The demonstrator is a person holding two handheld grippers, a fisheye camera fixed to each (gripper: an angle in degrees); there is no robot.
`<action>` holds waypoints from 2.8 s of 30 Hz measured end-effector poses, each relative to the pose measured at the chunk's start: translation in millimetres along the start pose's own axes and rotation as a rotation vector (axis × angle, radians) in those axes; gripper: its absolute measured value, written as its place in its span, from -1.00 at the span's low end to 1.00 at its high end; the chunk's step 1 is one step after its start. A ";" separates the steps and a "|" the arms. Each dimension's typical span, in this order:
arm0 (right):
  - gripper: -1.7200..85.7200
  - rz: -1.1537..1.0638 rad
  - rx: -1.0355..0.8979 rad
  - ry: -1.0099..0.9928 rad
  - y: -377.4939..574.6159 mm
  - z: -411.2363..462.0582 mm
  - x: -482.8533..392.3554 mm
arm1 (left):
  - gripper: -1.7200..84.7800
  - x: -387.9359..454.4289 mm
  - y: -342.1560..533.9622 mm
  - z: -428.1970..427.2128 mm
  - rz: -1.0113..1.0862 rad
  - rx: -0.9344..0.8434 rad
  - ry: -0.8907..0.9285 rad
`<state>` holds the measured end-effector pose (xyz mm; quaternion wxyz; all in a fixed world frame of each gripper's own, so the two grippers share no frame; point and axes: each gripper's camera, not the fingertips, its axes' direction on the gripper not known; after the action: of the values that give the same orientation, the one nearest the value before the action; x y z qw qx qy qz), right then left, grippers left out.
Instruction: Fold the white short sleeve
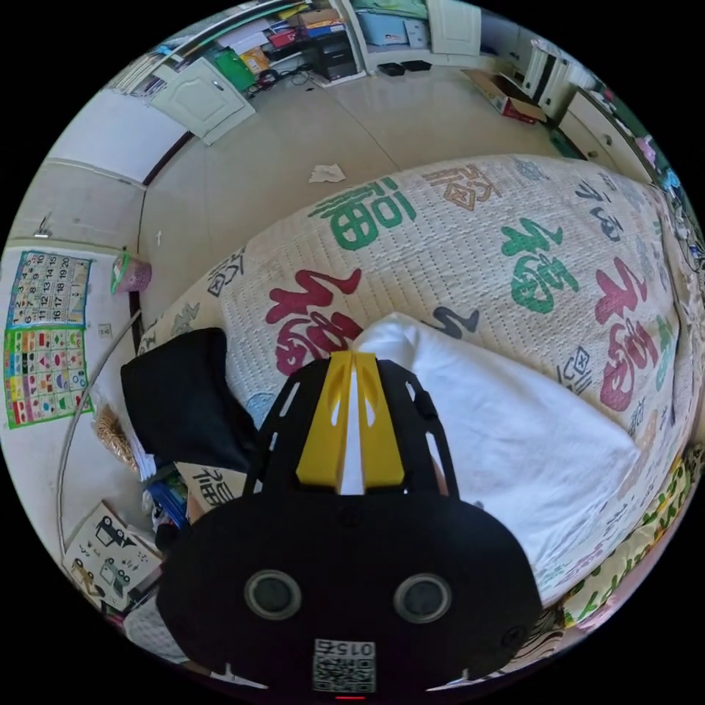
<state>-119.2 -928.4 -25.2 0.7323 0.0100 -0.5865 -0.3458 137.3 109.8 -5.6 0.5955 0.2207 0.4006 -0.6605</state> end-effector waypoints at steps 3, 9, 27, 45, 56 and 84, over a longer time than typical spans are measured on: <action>-0.97 -0.071 0.032 -0.155 1.7 -25.2 1.0 | -0.97 14.4 3.6 -25.2 0.030 0.065 -0.051; -0.97 -0.193 0.087 -0.374 29.6 -87.3 49.2 | -0.97 90.2 4.7 -32.4 0.200 0.086 -0.053; -0.96 0.218 0.247 -0.583 170.0 -132.2 490.6 | -0.95 267.0 -3.0 353.7 0.563 -0.501 0.051; -0.76 -0.064 0.227 -0.467 302.1 -160.2 494.3 | -0.79 261.7 -59.0 416.9 0.575 -0.574 0.014; -0.92 -0.020 0.069 -0.405 389.5 -138.4 520.2 | -0.87 193.5 -99.6 426.4 0.504 -0.584 -0.198; -0.70 0.052 0.403 -0.675 339.0 -203.7 638.5 | -0.71 100.5 -293.1 426.0 0.345 -0.214 -0.186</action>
<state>271.3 -1081.1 597.8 0.4900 0.0243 -0.8506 -0.1890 -85.4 -297.8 243.0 0.7541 0.1595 0.3681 -0.5199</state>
